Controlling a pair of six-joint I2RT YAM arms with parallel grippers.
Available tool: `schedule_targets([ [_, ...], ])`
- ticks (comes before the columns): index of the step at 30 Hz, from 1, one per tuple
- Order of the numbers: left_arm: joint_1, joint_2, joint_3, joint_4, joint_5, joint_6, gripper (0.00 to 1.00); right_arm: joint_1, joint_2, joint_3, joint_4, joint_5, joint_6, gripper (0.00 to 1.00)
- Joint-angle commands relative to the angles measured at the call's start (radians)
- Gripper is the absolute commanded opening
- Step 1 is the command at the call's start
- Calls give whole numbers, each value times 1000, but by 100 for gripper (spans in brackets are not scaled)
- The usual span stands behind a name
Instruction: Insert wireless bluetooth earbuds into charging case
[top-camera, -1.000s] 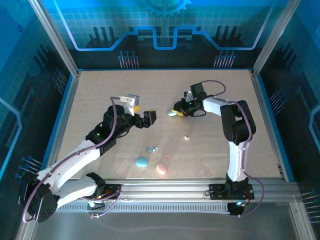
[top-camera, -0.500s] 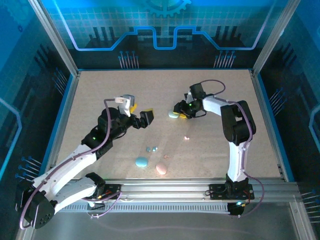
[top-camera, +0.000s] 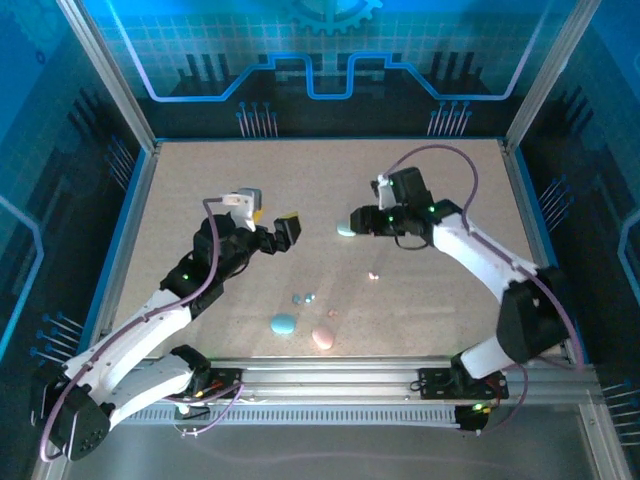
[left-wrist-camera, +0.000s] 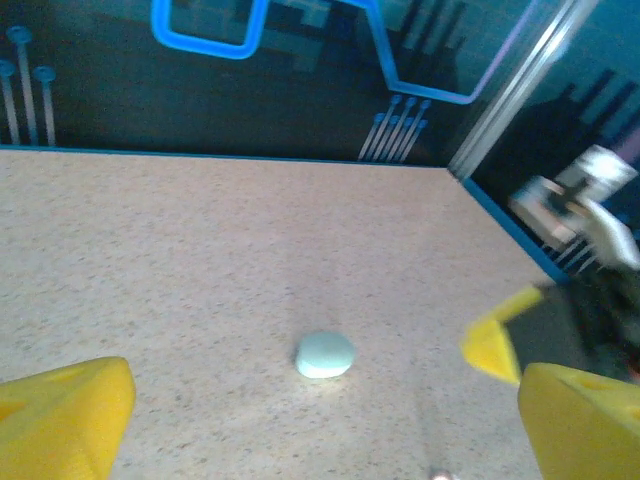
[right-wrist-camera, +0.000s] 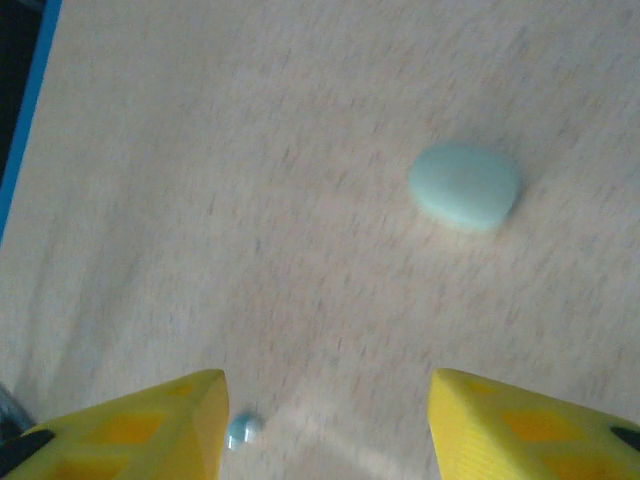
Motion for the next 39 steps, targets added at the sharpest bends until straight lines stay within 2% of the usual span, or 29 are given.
schedule_targets([
  [1,32,-1,-7,-39,-47,-46,99,95,-76,-135,-29,59,-11,54],
  [4,45,-6,-19,-32,-60,-63,99,211,-135,-202,-14,30,8,54],
  [9,59,-30,-26,-58,-118,-78,99,410,-95,-175,-126,100,-6,56],
  [14,67,-52,0,-149,-205,-85,99,588,61,-71,-211,169,12,57],
  [19,76,-79,5,-194,-250,-85,99,699,203,24,-286,287,59,59],
  [22,82,-93,1,-197,-256,-84,99,734,241,54,-311,344,77,61],
  [30,95,-120,-8,-196,-262,-86,99,752,325,100,-343,335,95,61],
  [39,98,-117,-18,-182,-248,-88,99,753,390,133,-357,313,103,54],
])
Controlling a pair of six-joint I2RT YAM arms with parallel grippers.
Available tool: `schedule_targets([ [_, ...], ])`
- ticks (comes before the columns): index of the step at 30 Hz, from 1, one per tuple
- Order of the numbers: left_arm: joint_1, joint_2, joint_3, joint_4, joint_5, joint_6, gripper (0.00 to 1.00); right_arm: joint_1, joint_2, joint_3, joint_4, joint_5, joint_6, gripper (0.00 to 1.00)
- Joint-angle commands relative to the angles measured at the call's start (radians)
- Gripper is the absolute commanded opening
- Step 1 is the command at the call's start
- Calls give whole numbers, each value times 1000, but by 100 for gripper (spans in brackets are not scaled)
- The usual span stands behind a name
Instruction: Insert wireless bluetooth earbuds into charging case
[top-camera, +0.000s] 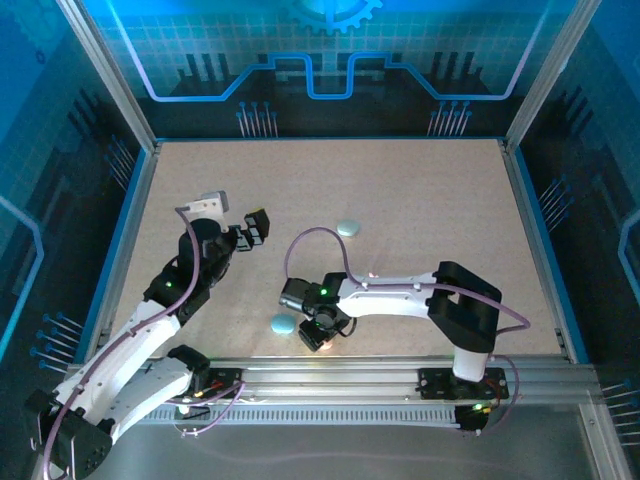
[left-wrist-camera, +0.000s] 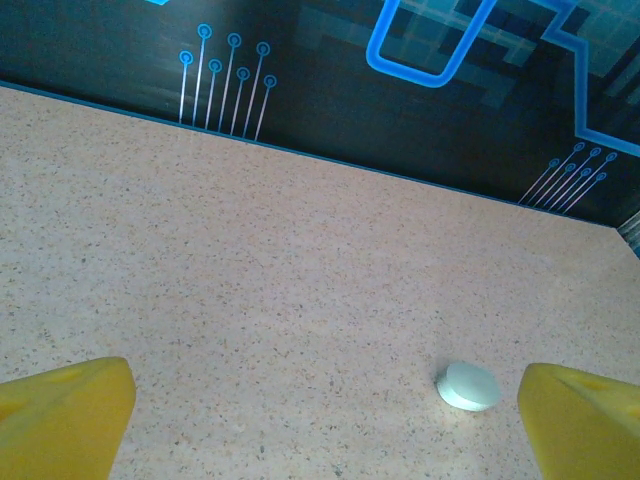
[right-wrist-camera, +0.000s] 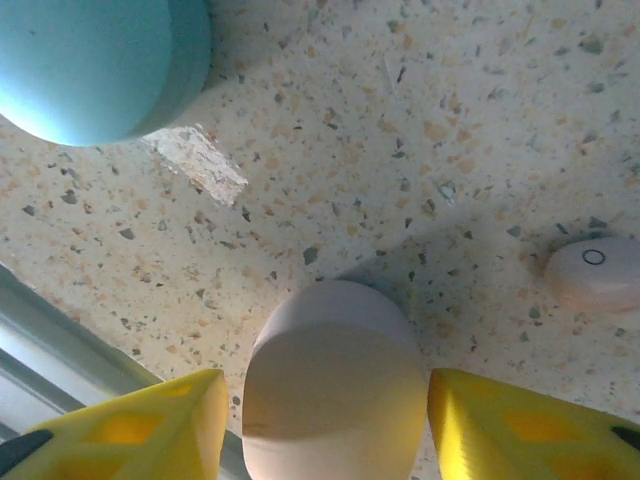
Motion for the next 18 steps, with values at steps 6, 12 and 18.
schedule_targets([
  [6,15,0,-5,8,7,-21,99,11,-21,32,-60,37,29,41],
  [12,17,14,1,19,37,-20,99,-38,-246,-28,-48,115,52,38],
  [18,15,46,9,64,166,-1,99,-331,-519,-254,24,94,128,40],
])
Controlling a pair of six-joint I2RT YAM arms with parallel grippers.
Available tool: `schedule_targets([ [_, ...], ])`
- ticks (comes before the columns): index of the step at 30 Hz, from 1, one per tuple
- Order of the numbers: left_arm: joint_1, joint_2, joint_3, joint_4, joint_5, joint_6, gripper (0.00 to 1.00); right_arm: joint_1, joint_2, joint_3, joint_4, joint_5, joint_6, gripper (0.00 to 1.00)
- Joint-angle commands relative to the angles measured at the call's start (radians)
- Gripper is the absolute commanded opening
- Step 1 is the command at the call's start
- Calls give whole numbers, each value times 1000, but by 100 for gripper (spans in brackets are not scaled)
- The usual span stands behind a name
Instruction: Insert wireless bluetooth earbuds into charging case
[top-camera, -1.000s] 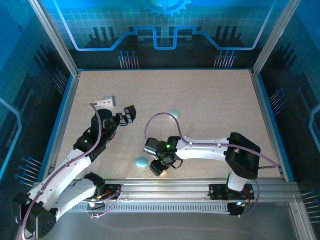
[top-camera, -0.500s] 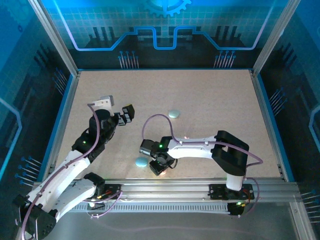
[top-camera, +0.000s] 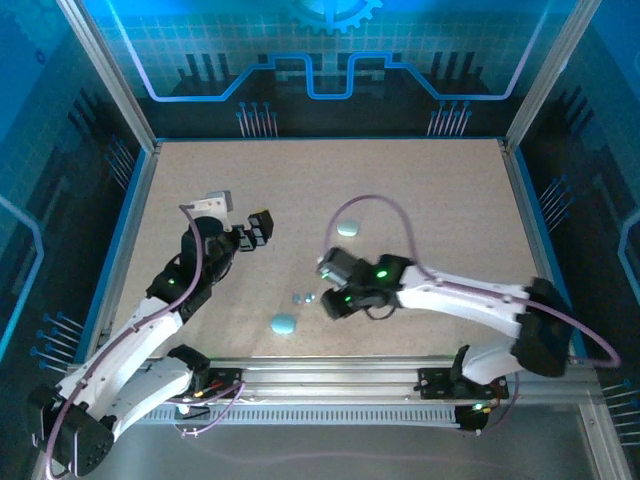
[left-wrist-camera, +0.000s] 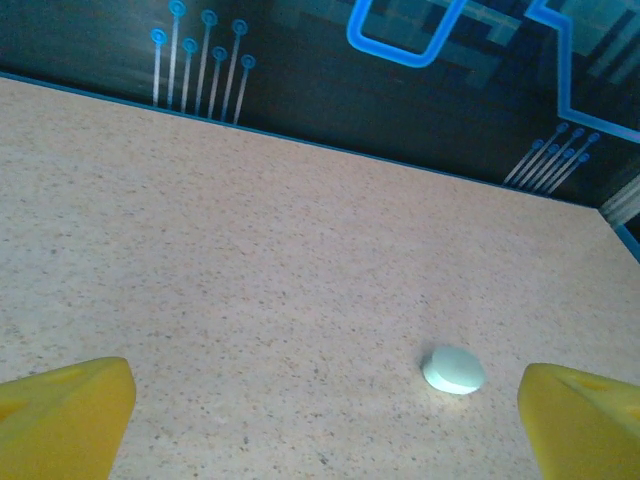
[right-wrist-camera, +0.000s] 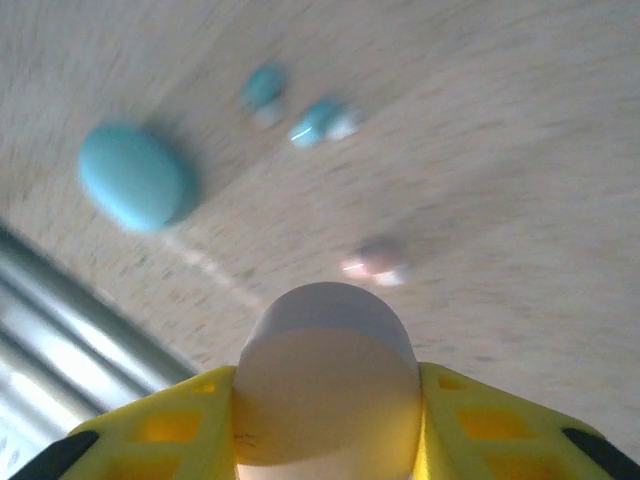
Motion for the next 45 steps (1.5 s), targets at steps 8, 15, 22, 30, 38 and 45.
schedule_targets([
  [8,9,59,34,64,206,-1,99,-646,-132,-310,73,-233,69,40],
  [15,9,80,42,70,231,-18,99,-731,-15,-327,112,-262,51,41],
  [22,8,90,46,69,233,-19,99,-730,59,-316,116,-232,37,41],
  [30,8,96,49,66,237,-16,99,-700,16,-335,93,-251,69,55],
  [38,8,106,44,77,243,-23,99,-624,-50,-379,133,-333,130,59],
  [45,8,108,42,79,247,-26,99,-544,3,-319,198,-393,68,59],
])
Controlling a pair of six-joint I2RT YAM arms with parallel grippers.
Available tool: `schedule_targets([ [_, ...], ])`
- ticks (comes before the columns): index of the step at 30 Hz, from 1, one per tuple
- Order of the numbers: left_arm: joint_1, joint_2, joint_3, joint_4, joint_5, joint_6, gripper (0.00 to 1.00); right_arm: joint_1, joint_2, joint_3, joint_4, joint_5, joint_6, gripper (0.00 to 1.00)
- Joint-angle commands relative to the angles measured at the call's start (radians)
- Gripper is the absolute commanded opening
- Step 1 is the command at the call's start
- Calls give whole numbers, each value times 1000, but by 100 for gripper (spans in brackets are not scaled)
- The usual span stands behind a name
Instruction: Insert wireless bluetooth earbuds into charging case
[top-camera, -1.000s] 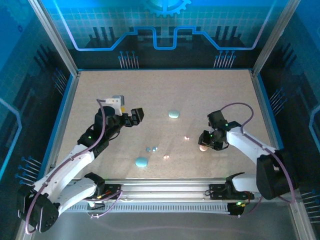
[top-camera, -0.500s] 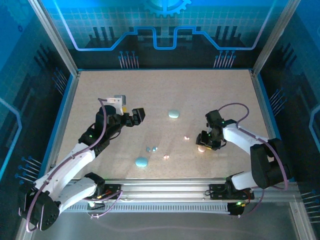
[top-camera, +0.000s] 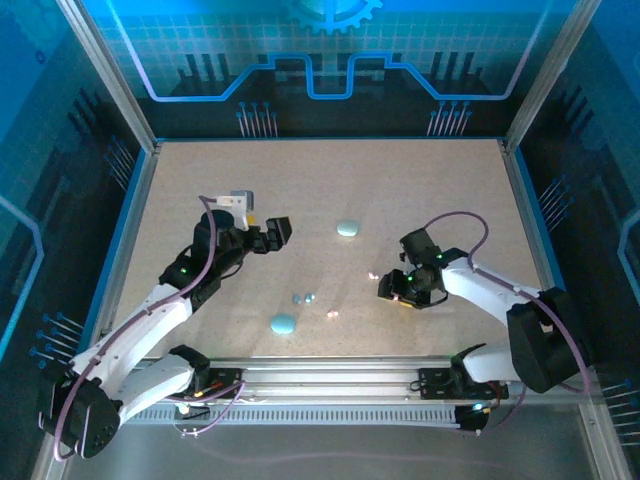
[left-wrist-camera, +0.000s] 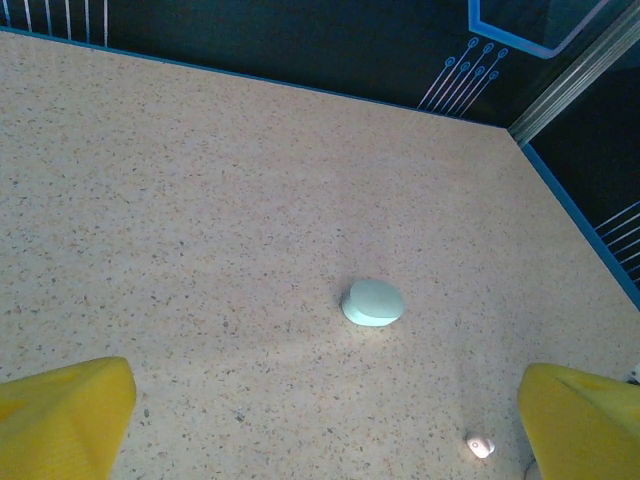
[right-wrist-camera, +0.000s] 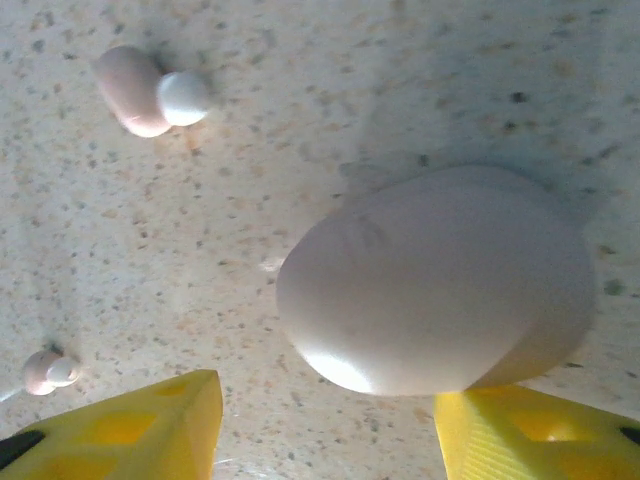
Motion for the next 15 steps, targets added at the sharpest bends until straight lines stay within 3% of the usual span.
schedule_targets([
  [1,8,-8,29,26,16,-23,99,57,40,65,41,-58,-61,59],
  [5,8,-18,28,20,11,-17,99,63,0,107,-5,14,-118,59],
  [9,7,-20,20,30,12,-19,99,-19,-52,116,-10,48,-186,59],
  [15,8,-4,25,46,48,-28,99,-133,53,157,38,-22,-295,59],
])
